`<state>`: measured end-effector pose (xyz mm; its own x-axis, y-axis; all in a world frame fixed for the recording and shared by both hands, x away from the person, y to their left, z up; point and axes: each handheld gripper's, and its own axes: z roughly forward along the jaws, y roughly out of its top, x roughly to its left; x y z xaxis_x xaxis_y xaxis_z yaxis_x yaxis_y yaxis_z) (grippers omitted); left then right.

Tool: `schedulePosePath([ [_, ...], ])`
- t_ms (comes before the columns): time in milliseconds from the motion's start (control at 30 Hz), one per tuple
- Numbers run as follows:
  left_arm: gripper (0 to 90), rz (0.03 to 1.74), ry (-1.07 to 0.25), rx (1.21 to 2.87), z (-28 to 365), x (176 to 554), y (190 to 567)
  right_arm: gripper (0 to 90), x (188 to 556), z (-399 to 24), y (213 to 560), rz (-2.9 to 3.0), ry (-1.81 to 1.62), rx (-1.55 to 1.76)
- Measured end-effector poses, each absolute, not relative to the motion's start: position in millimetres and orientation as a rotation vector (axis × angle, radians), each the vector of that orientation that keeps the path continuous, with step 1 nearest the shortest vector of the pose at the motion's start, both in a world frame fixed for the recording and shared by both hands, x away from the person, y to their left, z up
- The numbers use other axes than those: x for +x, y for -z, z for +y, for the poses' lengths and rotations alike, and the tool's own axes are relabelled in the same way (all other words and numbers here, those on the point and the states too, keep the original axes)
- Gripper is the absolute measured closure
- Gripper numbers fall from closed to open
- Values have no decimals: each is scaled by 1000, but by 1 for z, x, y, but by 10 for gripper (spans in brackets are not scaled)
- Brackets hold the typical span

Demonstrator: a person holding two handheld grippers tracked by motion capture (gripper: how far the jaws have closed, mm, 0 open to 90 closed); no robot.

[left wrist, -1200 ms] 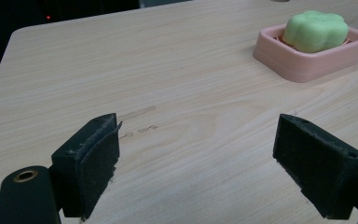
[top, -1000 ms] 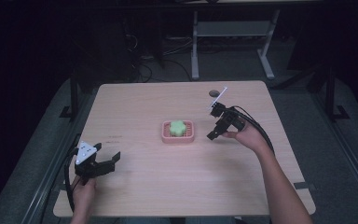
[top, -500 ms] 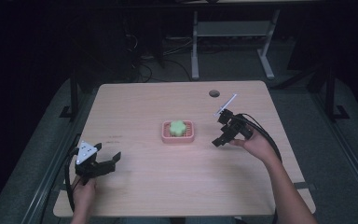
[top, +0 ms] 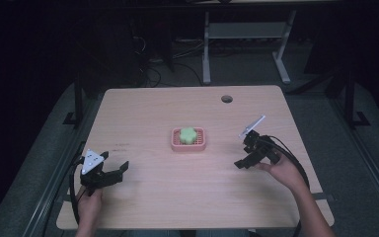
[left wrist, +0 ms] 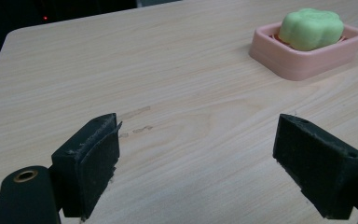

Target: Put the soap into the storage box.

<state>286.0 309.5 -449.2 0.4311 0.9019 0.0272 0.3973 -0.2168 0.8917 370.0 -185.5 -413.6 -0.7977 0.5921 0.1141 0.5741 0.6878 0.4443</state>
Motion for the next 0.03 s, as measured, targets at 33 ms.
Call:
schedulePosePath([
  [33,142,1112,-719,1803,310,286,449,241,366,-187,415,2844,-730,986],
])
